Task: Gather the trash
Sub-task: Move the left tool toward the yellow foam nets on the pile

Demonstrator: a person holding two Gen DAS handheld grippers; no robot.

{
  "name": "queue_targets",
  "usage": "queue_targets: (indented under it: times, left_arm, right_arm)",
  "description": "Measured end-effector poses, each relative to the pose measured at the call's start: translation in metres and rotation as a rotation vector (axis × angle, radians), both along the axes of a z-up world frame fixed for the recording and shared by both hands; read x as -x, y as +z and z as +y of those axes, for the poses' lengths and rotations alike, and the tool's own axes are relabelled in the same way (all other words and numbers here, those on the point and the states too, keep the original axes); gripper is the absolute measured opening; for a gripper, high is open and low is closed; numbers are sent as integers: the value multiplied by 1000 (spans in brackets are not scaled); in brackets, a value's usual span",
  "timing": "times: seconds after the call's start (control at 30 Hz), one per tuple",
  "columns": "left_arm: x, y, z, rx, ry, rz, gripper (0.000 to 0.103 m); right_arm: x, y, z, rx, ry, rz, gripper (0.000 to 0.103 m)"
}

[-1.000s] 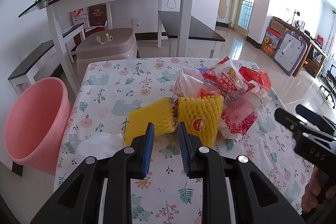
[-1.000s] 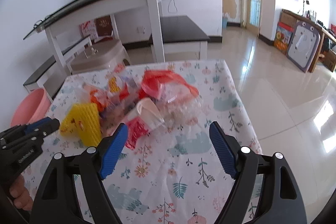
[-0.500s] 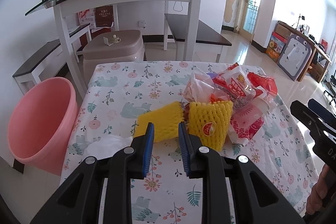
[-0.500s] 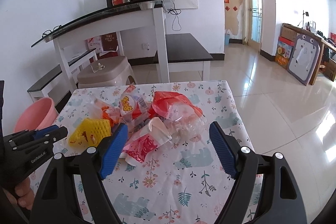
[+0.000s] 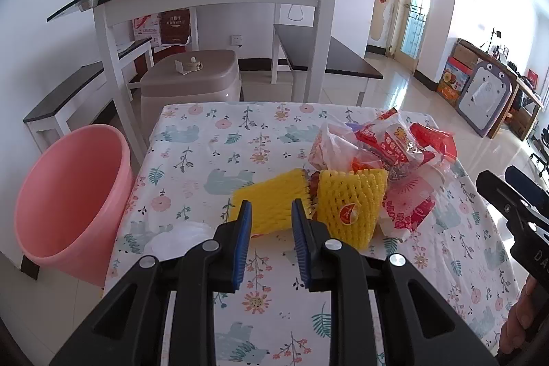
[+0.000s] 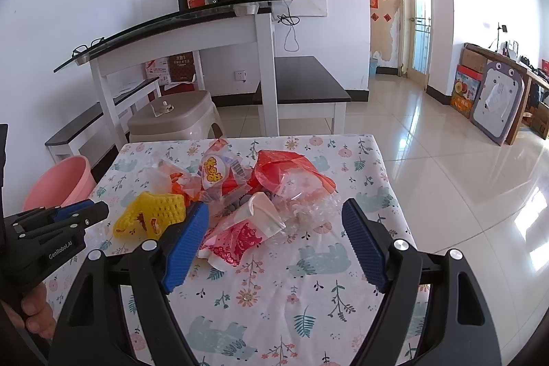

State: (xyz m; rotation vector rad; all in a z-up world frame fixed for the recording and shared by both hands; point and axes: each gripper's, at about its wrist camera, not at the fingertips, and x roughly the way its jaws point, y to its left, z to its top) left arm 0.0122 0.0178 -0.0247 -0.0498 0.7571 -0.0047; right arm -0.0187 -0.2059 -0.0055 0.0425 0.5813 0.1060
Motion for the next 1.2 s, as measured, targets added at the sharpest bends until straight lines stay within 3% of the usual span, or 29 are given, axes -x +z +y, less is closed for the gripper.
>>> queue_targets:
  times: [1.2]
  left_arm:
    - [2, 2, 13, 10, 15, -11, 22]
  right_arm:
    - [1, 2, 9, 17, 23, -9, 80]
